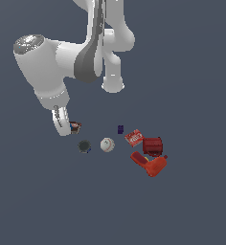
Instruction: Pick up a designated object from a clutter of objects.
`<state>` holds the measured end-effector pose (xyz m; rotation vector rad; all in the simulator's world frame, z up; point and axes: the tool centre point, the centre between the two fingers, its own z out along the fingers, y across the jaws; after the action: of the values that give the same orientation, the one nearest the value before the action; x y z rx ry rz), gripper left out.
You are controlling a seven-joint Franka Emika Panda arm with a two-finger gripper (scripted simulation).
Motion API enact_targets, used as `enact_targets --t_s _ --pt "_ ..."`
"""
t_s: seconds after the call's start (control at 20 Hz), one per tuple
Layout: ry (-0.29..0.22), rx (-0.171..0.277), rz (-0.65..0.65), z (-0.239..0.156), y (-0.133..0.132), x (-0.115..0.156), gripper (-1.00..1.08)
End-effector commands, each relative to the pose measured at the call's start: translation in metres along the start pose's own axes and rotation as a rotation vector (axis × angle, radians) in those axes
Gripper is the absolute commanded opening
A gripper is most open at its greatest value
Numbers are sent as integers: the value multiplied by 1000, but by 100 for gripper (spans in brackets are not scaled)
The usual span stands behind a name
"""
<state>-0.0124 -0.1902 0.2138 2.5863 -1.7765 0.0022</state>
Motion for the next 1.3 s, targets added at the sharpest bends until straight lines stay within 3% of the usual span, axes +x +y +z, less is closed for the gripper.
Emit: enact_targets --t_s 0.0,0.65,1.25 --pt "0 -1 0 -22 -9 8 -100" --pt "-2 1 -2 -114 -50 41 -100" --pt "-3 2 -3 -169 -77 63 -100"
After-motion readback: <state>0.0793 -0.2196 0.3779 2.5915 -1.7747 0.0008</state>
